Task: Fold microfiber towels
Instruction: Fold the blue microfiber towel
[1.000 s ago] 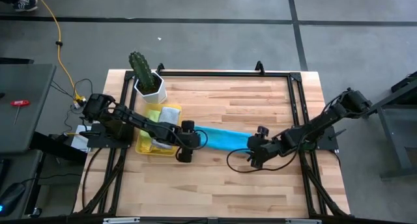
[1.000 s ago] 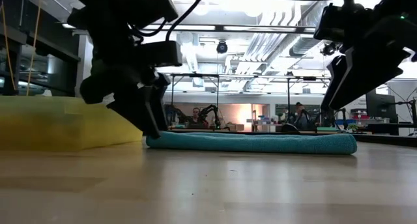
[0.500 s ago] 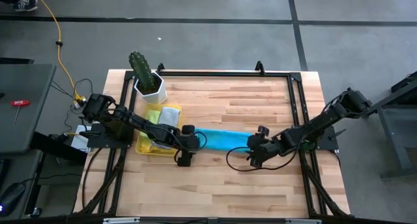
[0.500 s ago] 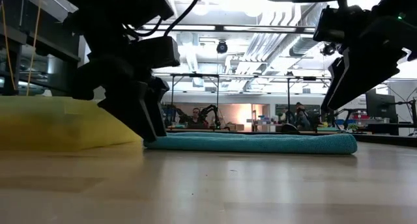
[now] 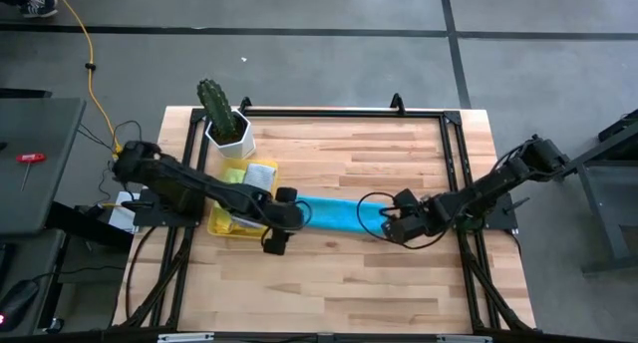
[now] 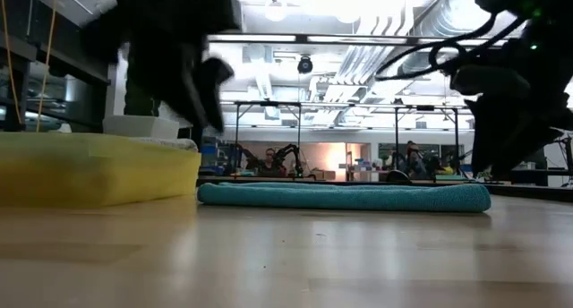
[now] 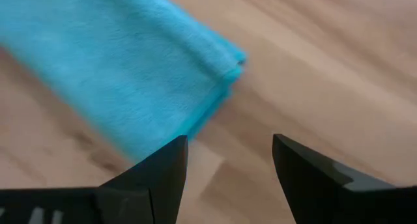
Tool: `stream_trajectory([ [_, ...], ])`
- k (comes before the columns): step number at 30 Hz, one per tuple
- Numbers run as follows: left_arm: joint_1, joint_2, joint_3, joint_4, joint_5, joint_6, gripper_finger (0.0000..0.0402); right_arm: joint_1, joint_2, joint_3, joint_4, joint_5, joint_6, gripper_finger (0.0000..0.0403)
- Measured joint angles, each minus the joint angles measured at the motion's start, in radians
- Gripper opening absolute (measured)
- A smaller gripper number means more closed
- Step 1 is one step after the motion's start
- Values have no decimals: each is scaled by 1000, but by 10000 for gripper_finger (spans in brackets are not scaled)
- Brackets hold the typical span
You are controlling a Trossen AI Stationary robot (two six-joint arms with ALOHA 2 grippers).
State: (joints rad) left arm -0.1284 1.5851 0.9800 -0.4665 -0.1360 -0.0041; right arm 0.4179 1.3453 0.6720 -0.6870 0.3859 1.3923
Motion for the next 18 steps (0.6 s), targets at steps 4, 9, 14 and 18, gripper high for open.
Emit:
stream_trajectory([
  [4,-25,-126,-54,152,1,40,202,3,0,0,75,-2,12,215],
  [9,-45,-307,-210,500,5,101,202,-12,0,0,70,-1,21,215],
  [14,-29,-470,-359,754,4,113,202,-47,16,1,73,-1,22,215],
  [18,-21,-569,-409,810,-23,102,202,-83,57,1,115,-21,19,215],
])
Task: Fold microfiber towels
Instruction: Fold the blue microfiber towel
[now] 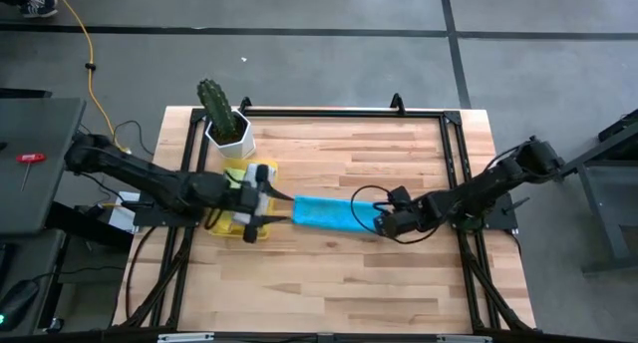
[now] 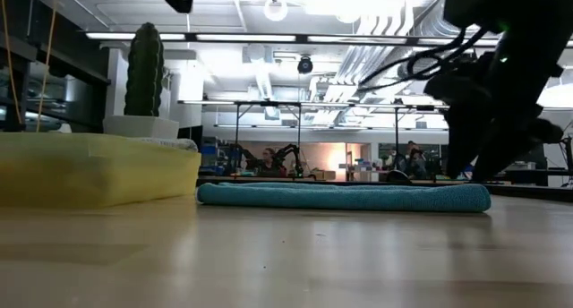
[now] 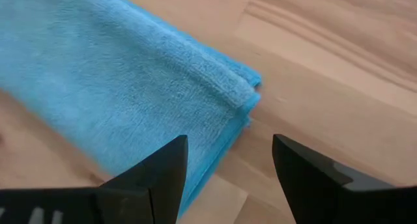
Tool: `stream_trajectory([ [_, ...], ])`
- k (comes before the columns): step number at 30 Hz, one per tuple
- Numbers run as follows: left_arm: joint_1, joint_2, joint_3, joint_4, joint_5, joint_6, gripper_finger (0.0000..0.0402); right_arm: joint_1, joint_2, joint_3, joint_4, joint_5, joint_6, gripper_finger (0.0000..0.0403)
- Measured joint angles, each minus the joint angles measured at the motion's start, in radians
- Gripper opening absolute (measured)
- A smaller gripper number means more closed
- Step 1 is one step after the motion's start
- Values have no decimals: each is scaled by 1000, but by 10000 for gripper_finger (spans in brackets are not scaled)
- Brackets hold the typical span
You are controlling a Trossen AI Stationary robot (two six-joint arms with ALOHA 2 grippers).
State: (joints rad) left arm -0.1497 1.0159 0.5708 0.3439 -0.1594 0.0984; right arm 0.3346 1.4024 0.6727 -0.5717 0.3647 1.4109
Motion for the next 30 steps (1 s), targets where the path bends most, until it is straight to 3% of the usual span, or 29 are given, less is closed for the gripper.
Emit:
stream_trajectory([
  [6,-2,-79,-2,-34,-54,-99,202,-32,40,-1,37,-54,6,215],
  [13,-1,-99,-2,-63,-61,-114,202,-40,109,-1,131,-93,34,215],
  [23,-1,-99,-2,-85,-62,-114,202,-38,162,3,142,-64,45,213],
  [26,-1,-98,-2,-86,-63,-114,202,-38,162,3,140,-55,3,191],
  [30,-1,-98,-2,-86,-65,-114,202,-38,164,2,101,-48,-39,131],
])
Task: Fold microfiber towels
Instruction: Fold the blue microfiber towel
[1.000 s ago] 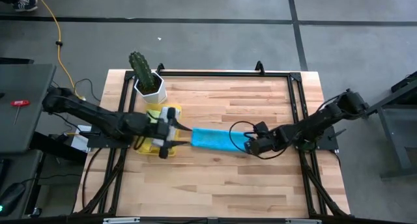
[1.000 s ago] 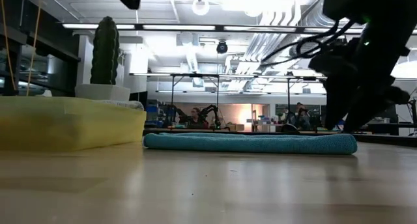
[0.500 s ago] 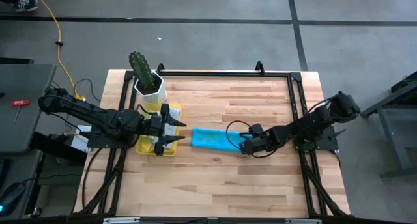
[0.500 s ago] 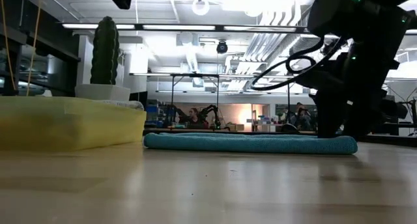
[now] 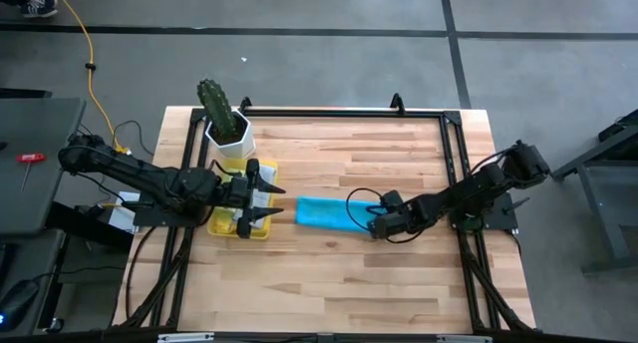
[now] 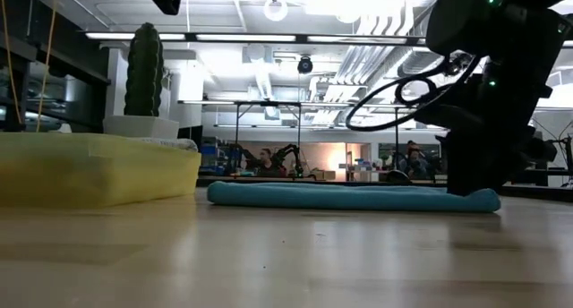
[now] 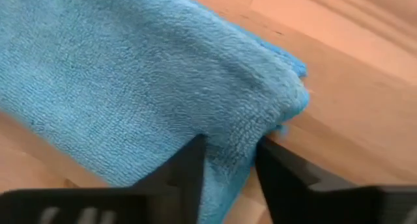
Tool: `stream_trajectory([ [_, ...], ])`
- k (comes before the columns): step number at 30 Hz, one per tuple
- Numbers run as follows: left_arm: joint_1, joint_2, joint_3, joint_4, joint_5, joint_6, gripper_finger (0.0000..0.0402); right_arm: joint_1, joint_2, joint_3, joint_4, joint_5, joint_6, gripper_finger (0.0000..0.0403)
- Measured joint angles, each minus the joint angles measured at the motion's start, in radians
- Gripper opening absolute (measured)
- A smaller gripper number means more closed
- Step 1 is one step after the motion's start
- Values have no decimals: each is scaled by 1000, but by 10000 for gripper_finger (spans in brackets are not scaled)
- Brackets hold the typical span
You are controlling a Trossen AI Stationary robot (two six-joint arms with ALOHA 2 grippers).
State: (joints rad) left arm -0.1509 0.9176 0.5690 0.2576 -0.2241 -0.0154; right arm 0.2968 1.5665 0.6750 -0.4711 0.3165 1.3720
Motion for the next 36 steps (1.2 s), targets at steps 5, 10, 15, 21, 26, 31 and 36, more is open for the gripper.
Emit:
stream_trajectory([
  [5,0,0,0,-1,0,0,202,-1,1,0,-78,37,-73,33],
  [10,0,0,0,-3,0,0,202,3,-24,-2,-233,53,-113,15],
  [15,0,0,0,-10,0,0,202,28,-104,-8,-472,38,-33,5],
  [21,0,0,0,-10,0,0,202,53,-222,-6,-670,-21,55,3],
  [26,0,0,0,-10,0,0,202,50,-312,-2,-671,-24,74,2],
  [31,0,0,0,-10,-1,0,202,51,-370,52,-636,45,87,1],
  [36,0,0,0,-9,-12,0,202,44,-383,100,-520,107,26,1],
])
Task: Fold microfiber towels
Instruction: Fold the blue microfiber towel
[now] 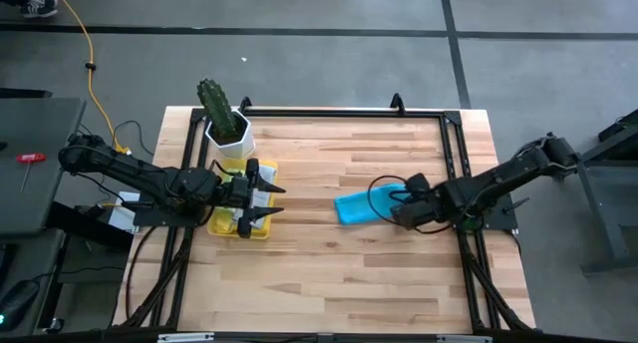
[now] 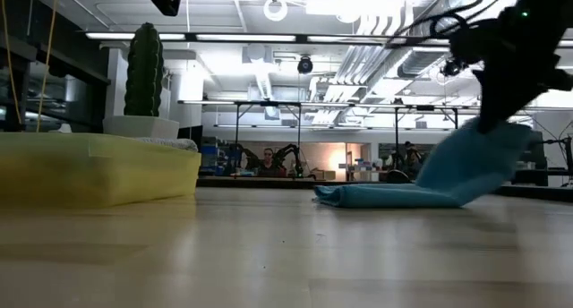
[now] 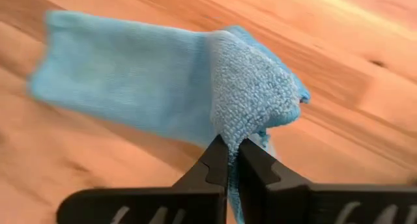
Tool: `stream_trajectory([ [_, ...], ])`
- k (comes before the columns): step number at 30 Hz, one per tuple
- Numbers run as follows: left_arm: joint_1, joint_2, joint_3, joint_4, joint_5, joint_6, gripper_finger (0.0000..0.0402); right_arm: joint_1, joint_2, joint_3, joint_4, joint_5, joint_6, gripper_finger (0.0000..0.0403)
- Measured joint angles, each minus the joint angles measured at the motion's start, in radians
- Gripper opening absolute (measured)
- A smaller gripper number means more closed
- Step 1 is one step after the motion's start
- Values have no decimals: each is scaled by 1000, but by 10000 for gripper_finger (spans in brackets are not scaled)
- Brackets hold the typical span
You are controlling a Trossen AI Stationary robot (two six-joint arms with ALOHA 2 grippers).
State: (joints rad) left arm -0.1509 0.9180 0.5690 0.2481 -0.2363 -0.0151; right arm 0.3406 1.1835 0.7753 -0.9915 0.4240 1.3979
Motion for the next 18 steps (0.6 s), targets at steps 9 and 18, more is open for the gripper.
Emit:
stream_trajectory([
  [9,0,0,1,-22,-4,-14,202,-47,8,3,275,27,-140,0],
  [18,50,247,31,-84,-33,16,162,-78,6,3,271,33,-169,0],
])
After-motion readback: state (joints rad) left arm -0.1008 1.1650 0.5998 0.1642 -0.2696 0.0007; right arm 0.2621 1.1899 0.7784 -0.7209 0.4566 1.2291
